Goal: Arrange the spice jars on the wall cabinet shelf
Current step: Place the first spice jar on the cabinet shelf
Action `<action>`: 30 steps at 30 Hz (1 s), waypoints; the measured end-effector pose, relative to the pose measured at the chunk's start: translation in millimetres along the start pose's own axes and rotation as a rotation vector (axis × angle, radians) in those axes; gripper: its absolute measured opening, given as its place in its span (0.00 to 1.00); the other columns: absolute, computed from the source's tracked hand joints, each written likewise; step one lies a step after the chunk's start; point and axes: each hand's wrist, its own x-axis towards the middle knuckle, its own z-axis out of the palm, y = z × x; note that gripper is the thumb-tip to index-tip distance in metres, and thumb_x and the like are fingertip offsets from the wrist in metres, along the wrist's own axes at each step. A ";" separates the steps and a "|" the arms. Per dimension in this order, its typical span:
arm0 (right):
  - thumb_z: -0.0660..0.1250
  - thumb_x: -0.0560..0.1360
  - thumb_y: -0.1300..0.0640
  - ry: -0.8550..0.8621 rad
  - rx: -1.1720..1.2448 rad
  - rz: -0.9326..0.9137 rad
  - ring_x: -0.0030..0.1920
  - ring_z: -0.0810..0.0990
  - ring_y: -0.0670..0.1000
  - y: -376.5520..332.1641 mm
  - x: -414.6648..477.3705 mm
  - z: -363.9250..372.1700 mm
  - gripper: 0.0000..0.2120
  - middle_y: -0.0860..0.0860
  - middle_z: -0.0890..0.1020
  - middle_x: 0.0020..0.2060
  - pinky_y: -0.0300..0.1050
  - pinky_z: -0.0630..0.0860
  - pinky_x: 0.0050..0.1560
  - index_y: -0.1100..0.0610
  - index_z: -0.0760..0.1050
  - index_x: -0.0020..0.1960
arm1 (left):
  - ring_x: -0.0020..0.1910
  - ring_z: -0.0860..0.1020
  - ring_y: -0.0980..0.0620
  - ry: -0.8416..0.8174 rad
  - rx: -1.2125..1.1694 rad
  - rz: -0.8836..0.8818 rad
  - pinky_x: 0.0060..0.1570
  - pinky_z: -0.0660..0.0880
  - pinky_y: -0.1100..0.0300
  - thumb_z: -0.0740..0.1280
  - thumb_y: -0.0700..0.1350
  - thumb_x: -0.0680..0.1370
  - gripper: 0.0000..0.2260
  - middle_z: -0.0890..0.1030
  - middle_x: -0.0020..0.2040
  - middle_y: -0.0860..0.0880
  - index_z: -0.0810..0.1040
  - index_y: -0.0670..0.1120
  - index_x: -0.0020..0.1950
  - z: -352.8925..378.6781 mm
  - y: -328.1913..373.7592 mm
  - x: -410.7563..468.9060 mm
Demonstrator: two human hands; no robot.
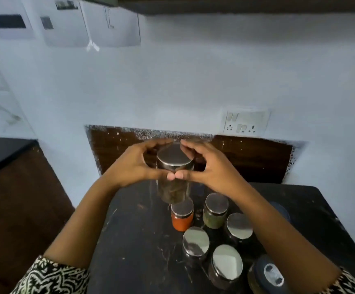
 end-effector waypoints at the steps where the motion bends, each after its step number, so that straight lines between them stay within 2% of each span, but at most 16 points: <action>1: 0.73 0.62 0.40 0.046 0.042 -0.007 0.66 0.70 0.45 -8.7 2.7 -14.4 0.41 0.46 0.71 0.66 0.46 0.69 0.67 0.50 0.66 0.71 | 0.57 0.79 0.59 0.028 -0.045 0.034 0.58 0.76 0.60 0.78 0.55 0.59 0.36 0.80 0.58 0.57 0.73 0.54 0.67 -3.7 14.6 7.9; 5: 0.73 0.65 0.45 0.176 0.176 -0.004 0.64 0.71 0.44 -41.8 13.1 -62.3 0.33 0.44 0.72 0.66 0.43 0.73 0.60 0.46 0.68 0.68 | 0.59 0.79 0.53 0.153 -0.237 0.142 0.59 0.76 0.54 0.75 0.55 0.62 0.29 0.81 0.58 0.51 0.76 0.55 0.63 -7.5 60.4 35.7; 8: 0.71 0.67 0.44 0.257 0.203 -0.050 0.60 0.71 0.42 -63.6 18.3 -94.6 0.32 0.41 0.72 0.63 0.40 0.72 0.57 0.43 0.65 0.69 | 0.57 0.80 0.48 0.213 -0.440 0.188 0.51 0.79 0.54 0.74 0.52 0.61 0.26 0.82 0.57 0.48 0.78 0.53 0.59 -2.8 90.1 55.9; 10: 0.70 0.68 0.45 0.302 0.213 -0.075 0.61 0.70 0.42 -72.4 15.8 -109.9 0.33 0.41 0.69 0.64 0.37 0.72 0.55 0.41 0.61 0.70 | 0.54 0.81 0.51 0.275 -0.530 0.210 0.46 0.79 0.57 0.75 0.51 0.61 0.24 0.83 0.54 0.50 0.80 0.53 0.57 3.1 110.0 66.9; 12: 0.72 0.68 0.47 0.305 0.222 -0.087 0.63 0.70 0.44 -75.4 10.9 -118.0 0.38 0.43 0.67 0.69 0.42 0.73 0.58 0.41 0.57 0.72 | 0.48 0.83 0.56 0.344 -0.581 0.228 0.41 0.79 0.61 0.77 0.48 0.64 0.22 0.84 0.49 0.53 0.80 0.50 0.57 7.0 127.6 77.3; 14: 0.74 0.66 0.48 0.304 0.208 -0.095 0.64 0.70 0.46 -75.3 7.2 -120.0 0.42 0.44 0.66 0.71 0.44 0.74 0.59 0.41 0.54 0.73 | 0.43 0.83 0.59 0.387 -0.615 0.243 0.38 0.79 0.63 0.73 0.46 0.69 0.18 0.84 0.45 0.54 0.79 0.46 0.58 8.7 144.0 86.1; 16: 0.75 0.66 0.49 0.359 0.178 -0.101 0.62 0.71 0.45 -73.7 8.4 -122.7 0.44 0.43 0.67 0.69 0.36 0.74 0.54 0.40 0.53 0.73 | 0.42 0.82 0.61 0.392 -0.597 0.254 0.37 0.79 0.65 0.70 0.45 0.72 0.14 0.84 0.45 0.55 0.79 0.47 0.58 10.9 158.8 94.0; 18: 0.76 0.65 0.49 0.423 0.179 -0.097 0.54 0.72 0.39 -75.3 11.4 -129.3 0.44 0.40 0.69 0.61 0.24 0.72 0.43 0.39 0.53 0.72 | 0.43 0.82 0.61 0.383 -0.580 0.268 0.37 0.78 0.66 0.69 0.46 0.74 0.13 0.84 0.46 0.55 0.79 0.48 0.58 14.4 169.4 99.1; 20: 0.77 0.65 0.49 0.462 0.181 -0.110 0.47 0.72 0.34 -77.6 11.9 -139.1 0.44 0.37 0.69 0.56 0.20 0.71 0.35 0.39 0.55 0.72 | 0.49 0.82 0.57 0.355 -0.613 0.278 0.44 0.79 0.62 0.69 0.47 0.74 0.17 0.83 0.51 0.52 0.77 0.46 0.62 17.3 175.3 102.4; 22: 0.77 0.65 0.50 0.477 0.182 -0.130 0.45 0.72 0.33 -79.3 10.3 -148.2 0.43 0.37 0.69 0.55 0.21 0.71 0.35 0.39 0.56 0.72 | 0.57 0.79 0.50 0.303 -0.666 0.293 0.54 0.77 0.54 0.70 0.49 0.73 0.22 0.81 0.58 0.48 0.74 0.45 0.65 18.3 173.8 106.6; 24: 0.76 0.65 0.50 0.484 0.229 -0.136 0.45 0.73 0.34 -80.1 8.5 -154.3 0.42 0.39 0.70 0.55 0.26 0.75 0.38 0.40 0.57 0.72 | 0.62 0.76 0.45 0.220 -0.737 0.315 0.55 0.77 0.49 0.71 0.50 0.71 0.26 0.78 0.63 0.45 0.72 0.46 0.68 18.5 166.4 109.6; 27: 0.76 0.65 0.50 0.472 0.309 -0.143 0.51 0.76 0.39 -78.3 8.0 -161.6 0.40 0.42 0.74 0.58 0.40 0.79 0.49 0.40 0.59 0.71 | 0.64 0.74 0.39 -0.003 -0.857 0.327 0.58 0.74 0.38 0.78 0.52 0.65 0.37 0.75 0.66 0.41 0.69 0.48 0.71 24.6 158.1 111.2; 29: 0.76 0.65 0.50 0.445 0.375 -0.156 0.56 0.77 0.43 -75.1 9.7 -162.8 0.38 0.43 0.76 0.59 0.43 0.79 0.52 0.40 0.62 0.70 | 0.65 0.73 0.36 -0.124 -0.921 0.329 0.62 0.70 0.35 0.79 0.51 0.63 0.40 0.73 0.67 0.38 0.67 0.48 0.72 29.8 154.2 111.2; 30: 0.75 0.65 0.50 0.436 0.394 -0.164 0.57 0.77 0.44 -73.2 9.9 -163.7 0.37 0.43 0.76 0.59 0.42 0.79 0.52 0.40 0.63 0.70 | 0.65 0.73 0.35 -0.130 -0.936 0.329 0.62 0.69 0.35 0.79 0.51 0.63 0.40 0.73 0.67 0.37 0.66 0.48 0.72 32.4 154.1 111.4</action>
